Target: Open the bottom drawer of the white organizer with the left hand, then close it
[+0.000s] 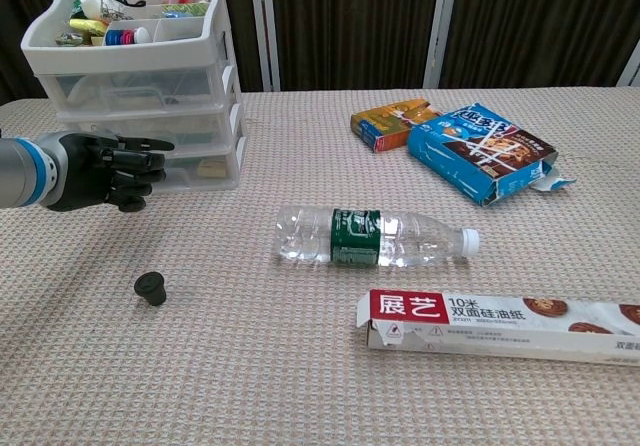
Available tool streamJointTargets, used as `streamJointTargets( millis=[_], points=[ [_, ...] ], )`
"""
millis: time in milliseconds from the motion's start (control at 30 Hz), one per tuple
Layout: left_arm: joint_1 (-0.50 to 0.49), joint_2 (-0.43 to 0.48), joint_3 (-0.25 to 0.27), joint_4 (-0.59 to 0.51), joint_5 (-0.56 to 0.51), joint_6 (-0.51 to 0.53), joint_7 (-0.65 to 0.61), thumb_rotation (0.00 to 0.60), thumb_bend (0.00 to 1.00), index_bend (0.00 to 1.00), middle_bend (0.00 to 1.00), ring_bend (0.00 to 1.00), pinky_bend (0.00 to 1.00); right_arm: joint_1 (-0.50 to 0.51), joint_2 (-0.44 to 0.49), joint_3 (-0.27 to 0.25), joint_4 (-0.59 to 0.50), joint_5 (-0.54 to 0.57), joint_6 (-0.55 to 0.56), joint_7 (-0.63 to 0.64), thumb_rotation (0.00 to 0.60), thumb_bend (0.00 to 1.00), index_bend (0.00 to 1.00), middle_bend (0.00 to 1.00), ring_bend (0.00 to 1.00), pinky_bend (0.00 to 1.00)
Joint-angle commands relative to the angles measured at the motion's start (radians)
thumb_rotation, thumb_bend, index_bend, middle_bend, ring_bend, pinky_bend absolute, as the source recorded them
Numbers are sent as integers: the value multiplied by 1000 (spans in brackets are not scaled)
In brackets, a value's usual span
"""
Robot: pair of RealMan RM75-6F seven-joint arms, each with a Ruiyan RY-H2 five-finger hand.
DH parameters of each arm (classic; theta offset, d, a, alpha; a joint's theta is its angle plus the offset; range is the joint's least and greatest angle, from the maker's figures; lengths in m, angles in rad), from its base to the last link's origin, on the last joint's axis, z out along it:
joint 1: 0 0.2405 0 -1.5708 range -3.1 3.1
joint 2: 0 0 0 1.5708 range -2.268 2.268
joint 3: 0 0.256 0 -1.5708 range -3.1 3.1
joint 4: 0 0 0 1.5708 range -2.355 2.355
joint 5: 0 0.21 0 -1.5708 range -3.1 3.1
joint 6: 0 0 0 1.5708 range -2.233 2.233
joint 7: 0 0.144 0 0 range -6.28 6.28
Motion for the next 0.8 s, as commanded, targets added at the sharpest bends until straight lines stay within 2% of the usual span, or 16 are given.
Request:
streamJointTargets(
  millis=[33,367,467,800],
  points=[
    [6,2,8,3,14,6,-7,600,647,5,861,885,806,0,0,0,-1,0,0,-1,600,8,155,0,0,0],
    [-5,-10,9,33,23,10,-27,600,648,7,862,885,806,0,-1,0,-3,2,-1,-3,600,7,155,0,0,0],
    [-16,-18,7,48,7,-7,-37,600,649,34,861,885,806,1,-1,0,-2,1,-2,-3,600,7,155,0,0,0],
    [-34,-31,19,67,3,-30,-48,600,652,276,863,886,806,0,0,-1,-2,2,-1,-1,600,8,155,0,0,0]
  ],
)
